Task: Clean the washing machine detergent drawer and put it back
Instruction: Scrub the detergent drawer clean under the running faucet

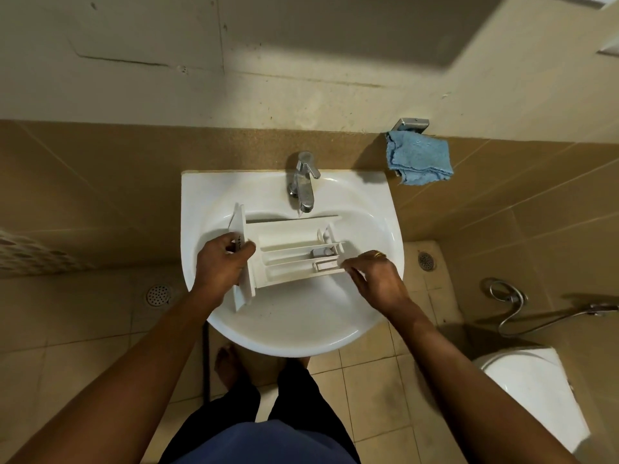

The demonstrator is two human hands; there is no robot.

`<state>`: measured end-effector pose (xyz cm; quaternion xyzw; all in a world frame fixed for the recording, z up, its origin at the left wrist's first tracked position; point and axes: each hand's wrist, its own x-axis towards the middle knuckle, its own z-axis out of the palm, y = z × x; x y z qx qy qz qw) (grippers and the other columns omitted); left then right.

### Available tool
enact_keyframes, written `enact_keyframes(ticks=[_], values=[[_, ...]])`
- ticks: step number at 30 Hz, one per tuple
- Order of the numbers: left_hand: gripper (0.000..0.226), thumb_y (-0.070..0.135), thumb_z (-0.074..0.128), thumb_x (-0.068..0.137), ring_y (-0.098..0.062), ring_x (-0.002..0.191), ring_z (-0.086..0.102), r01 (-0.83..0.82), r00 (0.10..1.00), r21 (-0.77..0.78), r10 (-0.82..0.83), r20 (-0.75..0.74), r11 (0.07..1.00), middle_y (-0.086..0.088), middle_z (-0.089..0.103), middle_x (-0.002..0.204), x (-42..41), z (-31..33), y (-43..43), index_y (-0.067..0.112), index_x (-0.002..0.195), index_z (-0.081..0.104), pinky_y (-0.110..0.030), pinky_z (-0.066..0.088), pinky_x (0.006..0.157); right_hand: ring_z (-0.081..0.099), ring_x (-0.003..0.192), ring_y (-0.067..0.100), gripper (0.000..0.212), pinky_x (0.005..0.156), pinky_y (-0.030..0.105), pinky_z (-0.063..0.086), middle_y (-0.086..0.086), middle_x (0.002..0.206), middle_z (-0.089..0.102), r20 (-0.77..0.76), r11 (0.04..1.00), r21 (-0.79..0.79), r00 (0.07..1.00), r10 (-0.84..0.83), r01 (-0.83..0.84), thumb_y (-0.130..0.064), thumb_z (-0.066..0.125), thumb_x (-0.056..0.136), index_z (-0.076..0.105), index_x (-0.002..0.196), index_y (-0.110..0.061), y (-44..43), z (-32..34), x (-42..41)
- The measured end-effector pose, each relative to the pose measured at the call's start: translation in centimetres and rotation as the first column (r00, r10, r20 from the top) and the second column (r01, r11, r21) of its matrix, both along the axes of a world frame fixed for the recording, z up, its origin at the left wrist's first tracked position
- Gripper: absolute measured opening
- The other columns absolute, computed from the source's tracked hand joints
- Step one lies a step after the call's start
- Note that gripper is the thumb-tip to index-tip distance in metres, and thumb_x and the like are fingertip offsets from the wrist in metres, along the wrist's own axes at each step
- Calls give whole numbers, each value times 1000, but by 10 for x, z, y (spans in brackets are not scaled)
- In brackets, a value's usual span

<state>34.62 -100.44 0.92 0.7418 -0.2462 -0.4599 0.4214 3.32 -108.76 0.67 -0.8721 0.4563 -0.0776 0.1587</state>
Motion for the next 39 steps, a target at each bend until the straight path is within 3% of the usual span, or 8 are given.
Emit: enact_keyframes(ticks=[4,11,18,21,25,28,32,39], values=[[11,28,74,95,-26,91,70,-10,1000,6,10,5,1000,5,70,95,-2,-4,-2,25,104,68,-53,64,78,69,76,31,21,74,37,58,10,82,76,-51,994,-88,997,60,-64,-2,64,84,78,93,-13,25,-2,46],[26,30,71,96,-30,98,69,11,1000,24,-12,23,1000,-4,71,106,3,-11,-4,18,120,70,-52,65,77,67,108,17,33,99,30,51,3,118,75,142,982,-34,972,188,-185,-4,62,93,73,123,-14,30,-2,37],[18,32,73,95,-24,91,69,25,999,26,-25,32,999,-1,71,101,2,-11,-6,26,112,69,-52,65,75,72,84,18,23,78,37,62,-2,97,80,88,995,32,991,-99,96,-13,63,87,81,99,-19,8,-3,-2],[11,31,72,96,-26,90,70,43,998,12,-43,39,999,1,70,97,3,-10,-4,26,105,69,-52,65,72,71,73,14,19,71,37,60,-5,80,77,292,956,133,912,-289,261,-22,60,87,78,81,-20,-25,-1,44],[10,29,71,96,-25,85,70,46,997,14,-47,60,999,0,70,92,6,-7,-2,23,103,72,-52,65,67,75,75,34,20,81,51,63,12,77,77,458,660,668,508,-729,344,-16,59,80,77,76,-9,-81,4,129],[15,31,72,96,-27,87,71,45,997,16,-46,69,999,-2,71,93,6,-7,-1,19,104,73,-51,65,67,67,74,36,33,82,49,61,25,89,66,236,201,969,294,-926,-146,-17,42,90,64,92,7,-107,16,163],[21,32,71,96,-28,90,71,50,996,15,-51,69,999,-3,71,94,8,-6,1,14,106,74,-51,65,72,75,69,33,52,75,44,64,20,76,71,80,-14,956,307,-948,-292,-30,29,106,63,92,6,-111,17,168],[31,41,70,88,-28,80,70,69,990,23,-71,121,997,-2,70,87,7,-2,2,12,99,73,-54,63,71,76,73,39,49,68,44,66,23,78,74,21,43,999,608,-794,22,-20,36,106,69,87,10,-89,32,141]])
